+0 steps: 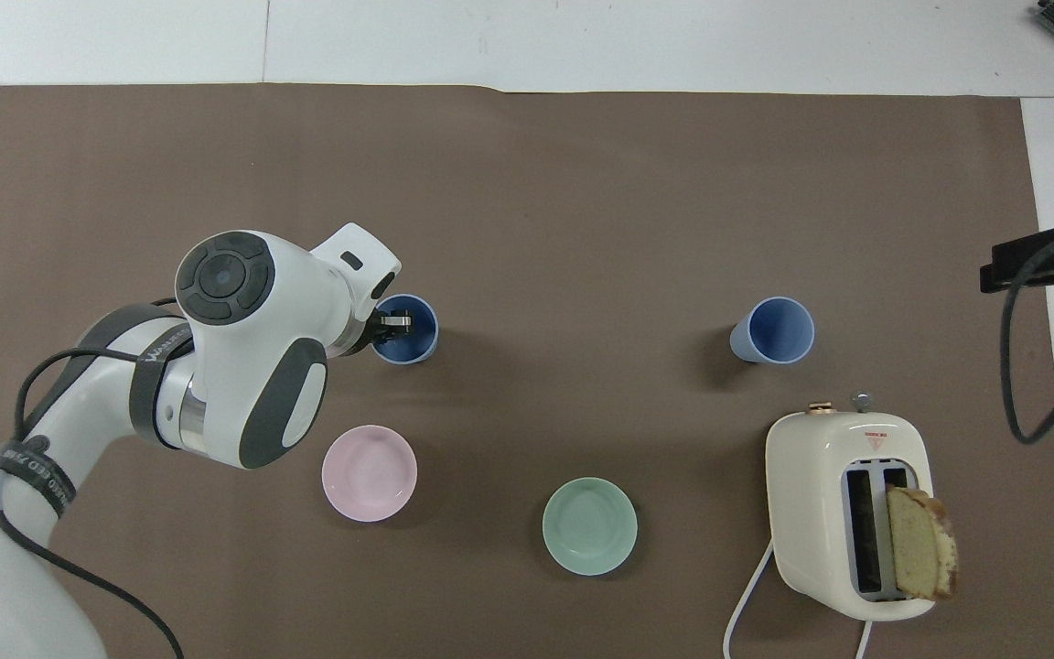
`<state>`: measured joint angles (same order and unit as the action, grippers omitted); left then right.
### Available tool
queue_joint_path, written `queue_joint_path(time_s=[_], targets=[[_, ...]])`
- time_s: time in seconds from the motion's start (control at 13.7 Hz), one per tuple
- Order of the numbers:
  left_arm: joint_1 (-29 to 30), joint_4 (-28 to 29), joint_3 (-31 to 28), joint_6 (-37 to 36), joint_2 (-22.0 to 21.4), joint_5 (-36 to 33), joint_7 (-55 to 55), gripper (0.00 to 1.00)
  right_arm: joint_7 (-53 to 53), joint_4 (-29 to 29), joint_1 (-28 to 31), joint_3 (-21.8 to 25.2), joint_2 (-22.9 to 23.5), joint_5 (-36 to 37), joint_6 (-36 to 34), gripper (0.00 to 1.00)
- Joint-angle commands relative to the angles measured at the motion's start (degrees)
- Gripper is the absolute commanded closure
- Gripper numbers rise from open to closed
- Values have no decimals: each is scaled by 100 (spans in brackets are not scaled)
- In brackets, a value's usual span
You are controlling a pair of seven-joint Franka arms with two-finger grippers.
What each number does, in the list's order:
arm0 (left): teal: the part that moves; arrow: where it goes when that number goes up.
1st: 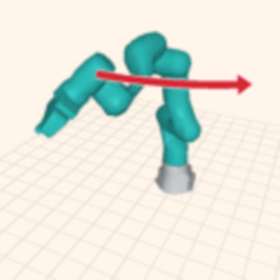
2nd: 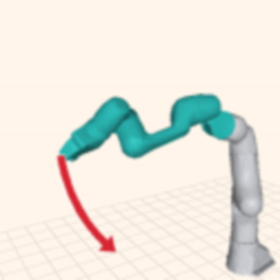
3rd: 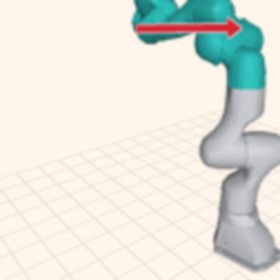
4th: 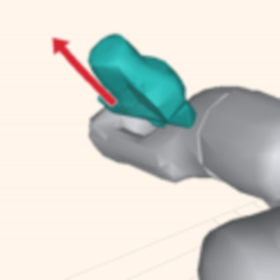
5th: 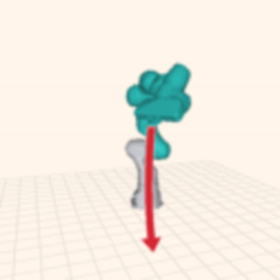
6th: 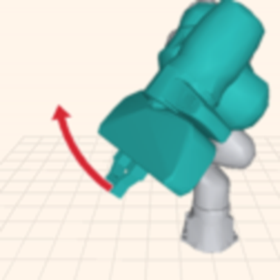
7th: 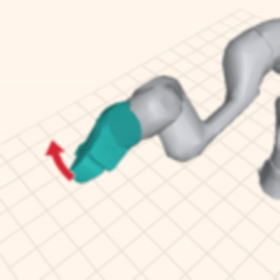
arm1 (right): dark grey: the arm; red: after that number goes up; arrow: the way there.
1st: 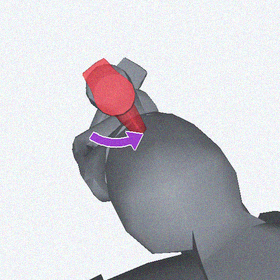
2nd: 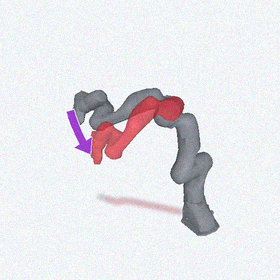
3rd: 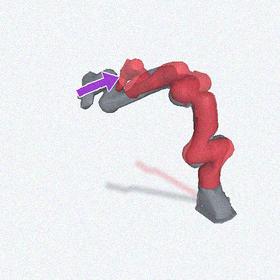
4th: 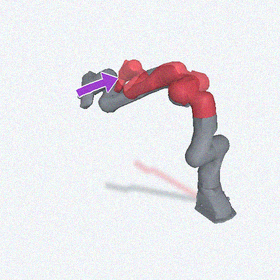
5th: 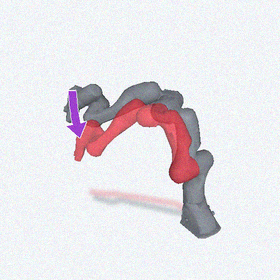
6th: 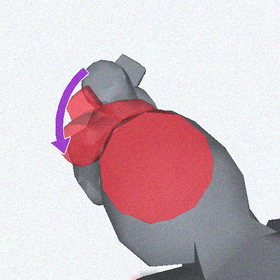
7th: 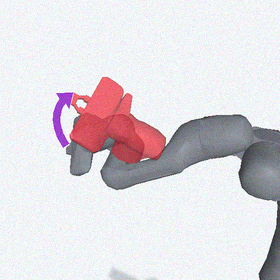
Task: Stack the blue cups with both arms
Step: 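Move the blue cup toward the table centre with the left gripper and release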
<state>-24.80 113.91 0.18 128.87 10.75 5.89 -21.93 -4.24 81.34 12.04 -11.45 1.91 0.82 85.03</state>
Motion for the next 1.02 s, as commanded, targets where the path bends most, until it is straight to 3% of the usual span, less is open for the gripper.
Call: queue_joint_path(time_s=[0.0,0.15,0.29,0.37,0.44,0.66,0.95], targets=[[-95,237,-88,200,-109,18,-93,95,-7,154,36,-24,-121,5,66,0],[-200,229,-97,209,-65,18,-67,72,-7,154,36,-15,-121,5,66,0],[-183,54,-105,122,23,9,12,33,-7,154,36,-24,-130,5,66,0],[-157,-43,-114,78,32,9,13,27,-7,154,36,-24,-121,5,66,0],[-139,-88,-123,60,-3,9,13,3,-7,154,36,-24,-130,5,66,0],[80,-202,-158,-273,-415,-122,117,0,-7,154,36,-24,-130,5,66,0],[703,-316,-158,-1055,-1039,-158,1126,0,-16,154,36,-24,-130,5,66,0]])
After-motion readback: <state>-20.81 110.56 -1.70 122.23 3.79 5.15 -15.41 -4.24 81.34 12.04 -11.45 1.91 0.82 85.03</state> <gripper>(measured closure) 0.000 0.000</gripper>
